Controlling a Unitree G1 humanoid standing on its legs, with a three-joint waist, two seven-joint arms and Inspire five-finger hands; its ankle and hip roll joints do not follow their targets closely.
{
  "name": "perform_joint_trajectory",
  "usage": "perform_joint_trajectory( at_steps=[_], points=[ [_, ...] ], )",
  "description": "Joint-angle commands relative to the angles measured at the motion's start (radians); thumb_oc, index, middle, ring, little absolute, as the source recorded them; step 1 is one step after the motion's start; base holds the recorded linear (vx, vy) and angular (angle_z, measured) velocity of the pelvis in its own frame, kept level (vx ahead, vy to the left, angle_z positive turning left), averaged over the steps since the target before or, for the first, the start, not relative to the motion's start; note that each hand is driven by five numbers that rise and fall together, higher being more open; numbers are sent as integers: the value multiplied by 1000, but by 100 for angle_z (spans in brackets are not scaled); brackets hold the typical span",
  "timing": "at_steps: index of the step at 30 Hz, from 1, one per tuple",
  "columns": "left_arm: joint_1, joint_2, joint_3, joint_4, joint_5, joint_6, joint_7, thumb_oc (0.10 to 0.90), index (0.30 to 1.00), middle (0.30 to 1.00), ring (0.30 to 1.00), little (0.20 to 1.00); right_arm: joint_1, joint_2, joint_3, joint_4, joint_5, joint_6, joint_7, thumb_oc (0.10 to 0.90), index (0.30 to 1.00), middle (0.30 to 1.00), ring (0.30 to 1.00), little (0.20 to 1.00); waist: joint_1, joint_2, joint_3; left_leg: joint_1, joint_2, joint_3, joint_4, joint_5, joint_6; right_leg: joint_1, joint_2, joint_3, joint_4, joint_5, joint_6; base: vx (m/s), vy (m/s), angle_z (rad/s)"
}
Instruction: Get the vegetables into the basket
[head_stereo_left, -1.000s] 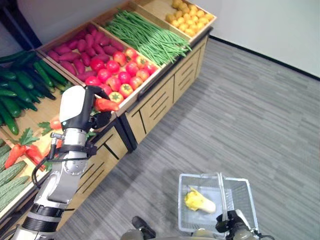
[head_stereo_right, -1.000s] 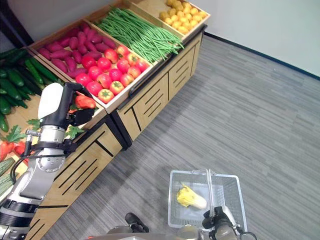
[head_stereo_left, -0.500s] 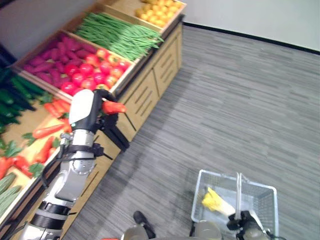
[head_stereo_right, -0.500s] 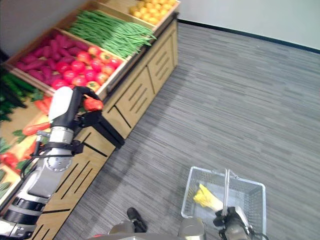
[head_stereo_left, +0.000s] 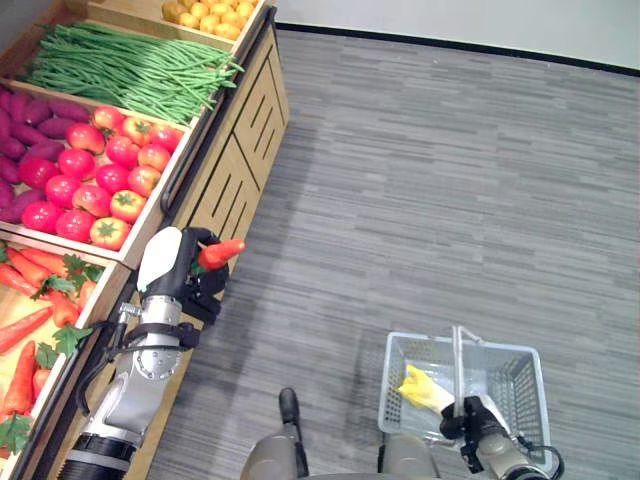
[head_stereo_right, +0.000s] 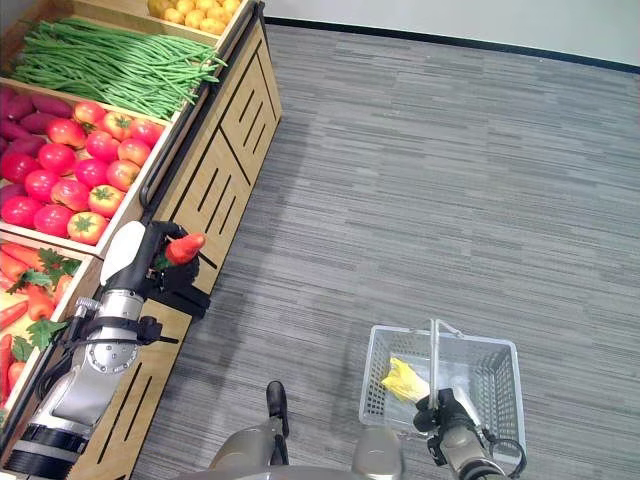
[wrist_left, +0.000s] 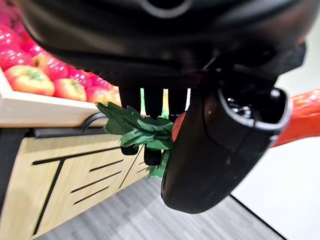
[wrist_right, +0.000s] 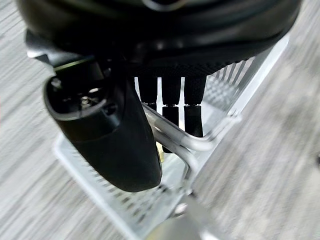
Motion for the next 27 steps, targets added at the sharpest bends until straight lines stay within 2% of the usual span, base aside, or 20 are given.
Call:
perform_joint_trajectory(
  at_steps=[1, 9, 23, 27],
  points=[
    [-84, 0, -14, -62, -13, -69, 4, 400, 300, 300, 300, 300, -60, -51, 25, -66, -32, -22, -18, 400, 300, 300, 300, 300, -2, 20, -51, -36, 32, 34, 40, -18, -39, -2, 9, -8, 78, -98, 32, 33, 100, -3],
    [-158, -50, -144, 22, -29, -67, -62, 400, 300, 300, 300, 300, -173, -57, 65, -170, -36, -4, -27, 400, 300, 300, 300, 300, 18, 35, -92, -22, -16, 17, 8, -40, -17, 8, -33, -33, 48, -79, 56, 39, 101, 2],
    [-276, -142, -287, 133, -35, -49, -64, 400, 300, 300, 300, 300, -265, -7, 150, -359, 0, -4, -25, 400, 300, 300, 300, 300, 38, 37, -106, -23, -26, -3, 4, -42, -11, 20, -46, -52, 25, -67, 60, 15, 12, 6],
    [-275, -161, -303, 173, -32, -42, -55, 400, 300, 300, 300, 300, -273, -32, 156, -534, 5, -17, -18, 400, 300, 300, 300, 300, 35, 40, -96, -27, -21, 0, 4, -39, -12, 8, -41, -45, 25, -62, 58, 0, 0, 0]
  ],
)
